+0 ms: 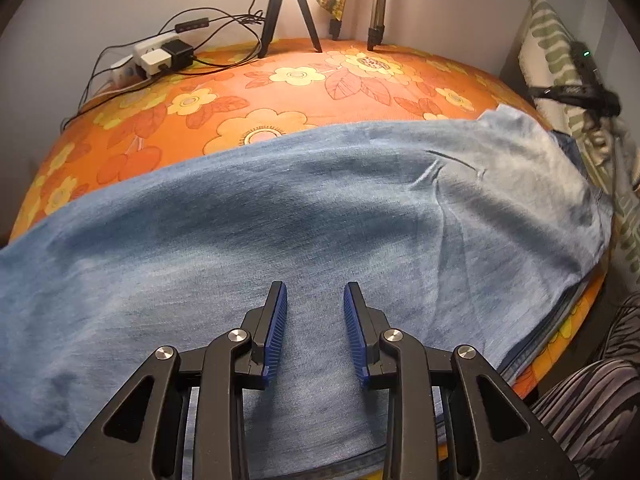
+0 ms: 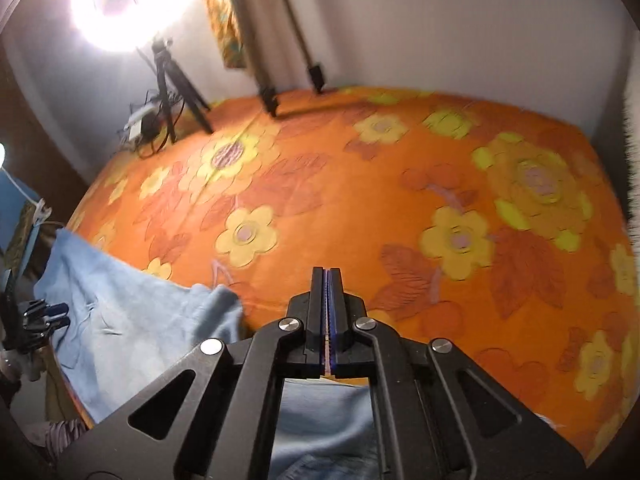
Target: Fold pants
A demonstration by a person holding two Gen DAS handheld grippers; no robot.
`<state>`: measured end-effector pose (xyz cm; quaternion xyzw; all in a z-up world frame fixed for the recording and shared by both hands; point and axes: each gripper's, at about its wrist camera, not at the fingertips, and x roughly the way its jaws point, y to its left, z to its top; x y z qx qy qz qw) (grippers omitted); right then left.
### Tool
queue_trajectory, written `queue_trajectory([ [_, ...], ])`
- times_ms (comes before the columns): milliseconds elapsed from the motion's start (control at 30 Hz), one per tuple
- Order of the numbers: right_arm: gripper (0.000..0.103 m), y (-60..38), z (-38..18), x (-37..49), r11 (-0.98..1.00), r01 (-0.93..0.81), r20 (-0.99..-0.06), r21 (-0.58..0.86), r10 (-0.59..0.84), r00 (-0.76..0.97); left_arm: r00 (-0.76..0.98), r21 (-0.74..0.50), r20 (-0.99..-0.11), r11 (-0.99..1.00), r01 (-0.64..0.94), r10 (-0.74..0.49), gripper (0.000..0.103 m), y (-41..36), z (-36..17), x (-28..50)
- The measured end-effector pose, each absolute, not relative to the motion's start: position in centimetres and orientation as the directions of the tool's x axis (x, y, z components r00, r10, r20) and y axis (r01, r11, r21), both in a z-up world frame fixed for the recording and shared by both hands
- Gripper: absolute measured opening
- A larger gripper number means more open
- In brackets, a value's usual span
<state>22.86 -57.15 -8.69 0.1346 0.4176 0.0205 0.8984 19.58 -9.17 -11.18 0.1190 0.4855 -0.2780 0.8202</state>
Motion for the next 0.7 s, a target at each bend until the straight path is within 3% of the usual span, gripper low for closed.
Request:
queue_trajectory([
  [67, 0.011, -58.4, -7.7, 20.9, 0.954, 0.097, -0.731, 0.283, 0.149, 0.666, 0.377, -0.070, -0.863, 0.818, 0.571, -0.337, 0.028, -9.2, -11.2, 19.5],
  [133, 0.036, -59.7, -6.9, 18.1, 0.952, 0.138, -0.729, 0.273, 0.111, 0.675, 0.375, -0.079, -0.861, 0.818, 0.570, -0.344, 0.028, -9.1, -11.2, 19.5],
  [200, 0.043, -60.8, -6.7, 15.0, 0.949, 0.190, -0.738, 0.253, 0.062, 0.672, 0.377, -0.087, -0.857, 0.819, 0.567, -0.352, 0.028, -9.0, -11.2, 19.5],
  [367, 0.045, -64.2, -8.4, 7.9, 0.900, 0.330, -0.767, 0.286, 0.008, 0.641, 0.389, -0.091, -0.848, 0.821, 0.563, -0.360, 0.028, -8.8, -11.3, 19.3],
  [500, 0.055, -65.3, -10.8, 2.9, 0.850, 0.415, -0.784, 0.325, -0.003, 0.621, 0.384, -0.116, -0.844, 0.827, 0.550, -0.374, 0.028, -8.5, -11.3, 19.4],
  [700, 0.056, -65.7, -14.6, -0.3, 0.789, 0.455, -0.790, 0.413, 0.062, 0.610, 0.402, -0.079, -0.845, 0.825, 0.559, -0.353, 0.028, -8.7, -11.2, 19.1],
])
